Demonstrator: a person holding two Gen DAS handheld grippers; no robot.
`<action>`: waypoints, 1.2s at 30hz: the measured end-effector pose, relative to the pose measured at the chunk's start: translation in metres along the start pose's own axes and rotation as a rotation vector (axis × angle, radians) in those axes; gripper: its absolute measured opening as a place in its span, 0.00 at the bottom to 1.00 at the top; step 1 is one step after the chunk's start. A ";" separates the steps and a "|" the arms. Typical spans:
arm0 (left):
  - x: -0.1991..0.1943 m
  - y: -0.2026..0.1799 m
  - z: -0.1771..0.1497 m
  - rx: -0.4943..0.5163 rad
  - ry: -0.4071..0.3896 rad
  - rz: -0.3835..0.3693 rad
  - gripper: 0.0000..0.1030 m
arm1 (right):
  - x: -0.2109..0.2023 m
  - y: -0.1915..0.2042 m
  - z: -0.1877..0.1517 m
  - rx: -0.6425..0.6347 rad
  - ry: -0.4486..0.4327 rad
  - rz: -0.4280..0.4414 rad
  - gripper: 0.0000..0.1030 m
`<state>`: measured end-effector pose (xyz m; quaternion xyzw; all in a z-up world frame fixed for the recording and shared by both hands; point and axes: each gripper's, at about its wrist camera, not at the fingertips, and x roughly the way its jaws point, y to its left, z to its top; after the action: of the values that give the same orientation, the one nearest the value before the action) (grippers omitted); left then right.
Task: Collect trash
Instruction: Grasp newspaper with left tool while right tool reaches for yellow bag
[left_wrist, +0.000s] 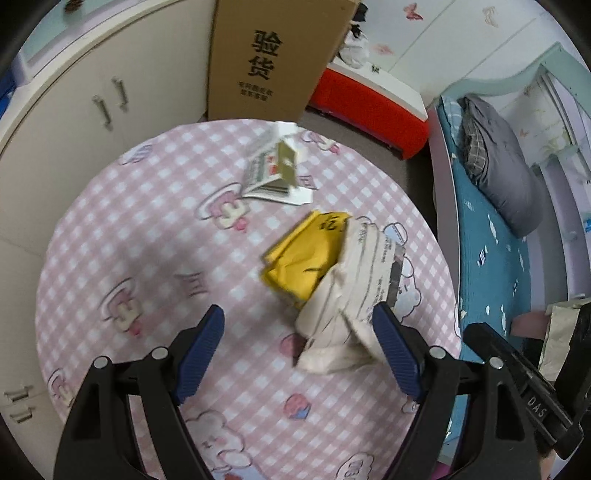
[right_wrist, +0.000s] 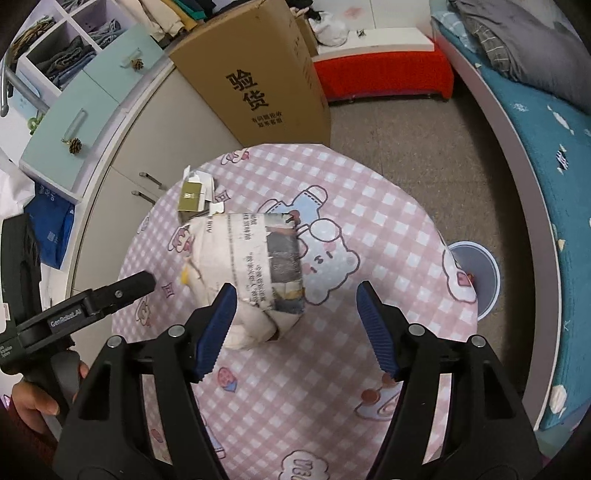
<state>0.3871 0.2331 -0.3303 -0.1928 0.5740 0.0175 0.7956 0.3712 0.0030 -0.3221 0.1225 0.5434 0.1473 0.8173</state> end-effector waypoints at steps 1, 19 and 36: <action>0.004 -0.005 0.002 0.011 -0.002 -0.002 0.78 | 0.003 -0.003 0.003 0.000 0.004 0.004 0.65; 0.058 -0.063 0.017 0.205 0.040 -0.032 0.59 | 0.040 -0.022 0.018 -0.003 0.082 0.078 0.65; 0.024 -0.084 0.007 0.223 -0.024 -0.141 0.01 | 0.021 -0.025 0.004 0.010 0.061 0.077 0.65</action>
<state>0.4224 0.1532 -0.3270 -0.1430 0.5479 -0.1001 0.8181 0.3850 -0.0124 -0.3470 0.1427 0.5638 0.1798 0.7934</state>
